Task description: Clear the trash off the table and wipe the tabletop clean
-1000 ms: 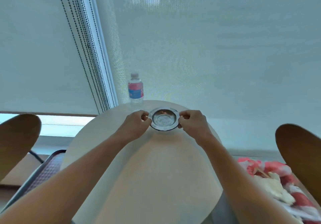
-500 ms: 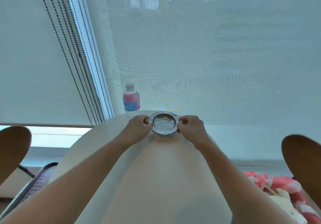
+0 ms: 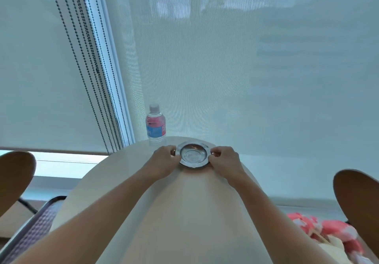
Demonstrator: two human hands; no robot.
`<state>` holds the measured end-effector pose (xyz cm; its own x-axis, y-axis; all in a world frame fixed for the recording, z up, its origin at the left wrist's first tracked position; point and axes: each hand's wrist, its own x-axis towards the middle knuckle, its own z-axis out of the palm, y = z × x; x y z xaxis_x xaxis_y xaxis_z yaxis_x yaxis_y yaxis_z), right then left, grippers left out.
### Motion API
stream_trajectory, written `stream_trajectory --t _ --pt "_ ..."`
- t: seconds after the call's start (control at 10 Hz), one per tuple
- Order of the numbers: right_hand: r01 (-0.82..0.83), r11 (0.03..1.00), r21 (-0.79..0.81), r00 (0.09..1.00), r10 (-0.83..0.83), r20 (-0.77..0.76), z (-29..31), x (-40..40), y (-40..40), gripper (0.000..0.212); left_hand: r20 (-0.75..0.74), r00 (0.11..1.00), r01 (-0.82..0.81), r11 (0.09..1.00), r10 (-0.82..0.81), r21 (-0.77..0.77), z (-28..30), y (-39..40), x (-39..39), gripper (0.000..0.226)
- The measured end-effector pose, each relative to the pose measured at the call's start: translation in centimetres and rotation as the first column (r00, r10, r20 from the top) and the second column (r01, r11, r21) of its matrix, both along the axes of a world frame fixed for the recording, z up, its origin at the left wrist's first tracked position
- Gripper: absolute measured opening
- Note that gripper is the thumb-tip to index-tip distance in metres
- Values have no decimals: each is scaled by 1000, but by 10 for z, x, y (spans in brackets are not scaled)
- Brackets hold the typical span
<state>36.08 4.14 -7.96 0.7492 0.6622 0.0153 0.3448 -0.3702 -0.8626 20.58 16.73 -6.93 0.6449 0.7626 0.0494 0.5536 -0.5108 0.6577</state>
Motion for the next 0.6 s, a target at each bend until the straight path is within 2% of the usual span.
stream_trajectory --t 0.2,0.3,0.4,0.5,0.6 --pt "-2 1000 -16 1000 2 -11 -3 2 -5 27 -35 999 -19 1000 19 -24 1 -8 -5 10" --pt "-33 999 -5 999 33 -21 -3 4 -10 35 -35 999 -41 998 39 -44 -1 -10 -9 41" --pt "-49 999 -4 998 49 -43 -4 7 -17 39 -32 998 -55 997 53 -56 3 -17 -18 54" --pt "-71 997 -19 997 72 12 -5 4 -26 36 -29 999 -37 999 36 -21 3 -25 -29 50" --pt "-72 993 -91 979 89 186 2 -4 -35 37 4 999 -38 999 38 22 1 -33 -41 45"
